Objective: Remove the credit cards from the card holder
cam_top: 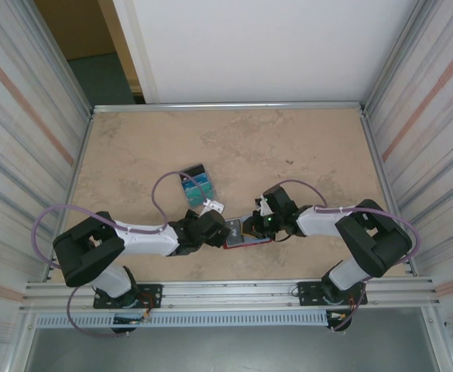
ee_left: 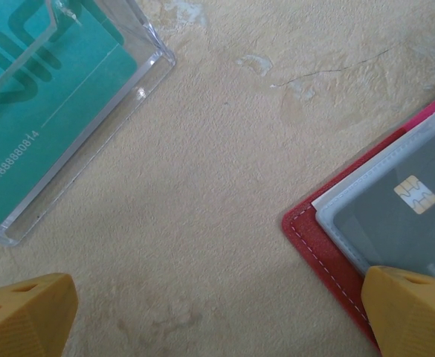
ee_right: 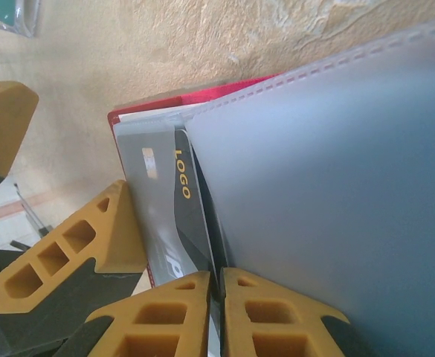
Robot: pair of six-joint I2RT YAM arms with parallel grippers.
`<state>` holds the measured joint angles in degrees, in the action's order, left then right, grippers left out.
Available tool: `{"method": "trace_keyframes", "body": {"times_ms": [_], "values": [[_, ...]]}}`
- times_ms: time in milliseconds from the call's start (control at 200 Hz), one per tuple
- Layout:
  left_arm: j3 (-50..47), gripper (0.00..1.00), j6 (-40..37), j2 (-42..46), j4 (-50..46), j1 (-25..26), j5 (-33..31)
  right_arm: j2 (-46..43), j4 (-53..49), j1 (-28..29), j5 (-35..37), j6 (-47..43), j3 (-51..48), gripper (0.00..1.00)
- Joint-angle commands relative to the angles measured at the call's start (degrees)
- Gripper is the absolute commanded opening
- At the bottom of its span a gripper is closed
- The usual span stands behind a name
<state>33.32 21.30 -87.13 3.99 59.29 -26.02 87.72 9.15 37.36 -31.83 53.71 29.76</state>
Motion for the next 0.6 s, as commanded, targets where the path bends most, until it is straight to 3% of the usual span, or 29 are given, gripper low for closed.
{"method": "trace_keyframes", "body": {"times_ms": [0, 160, 331, 591], "values": [[0.92, 0.99, -0.73, -1.20, -1.79, -0.14, 0.36, 0.38, 3.60, -0.01, -2.96, 1.13, -0.14, 0.11], [1.30, 0.99, -0.74, -1.54, -1.74, -0.14, 0.53, 0.58, 4.33, -0.01, -2.82, 0.96, -0.56, 0.09], [1.26, 0.99, -0.56, -1.49, -1.97, -0.10, 0.00, -0.78, 2.21, -0.19, -0.82, -0.64, -0.75, 0.00], [1.04, 0.99, -0.79, -1.46, -1.91, -0.38, -0.79, -4.74, -6.17, -1.85, 3.87, -4.44, -0.20, 0.00]]}}
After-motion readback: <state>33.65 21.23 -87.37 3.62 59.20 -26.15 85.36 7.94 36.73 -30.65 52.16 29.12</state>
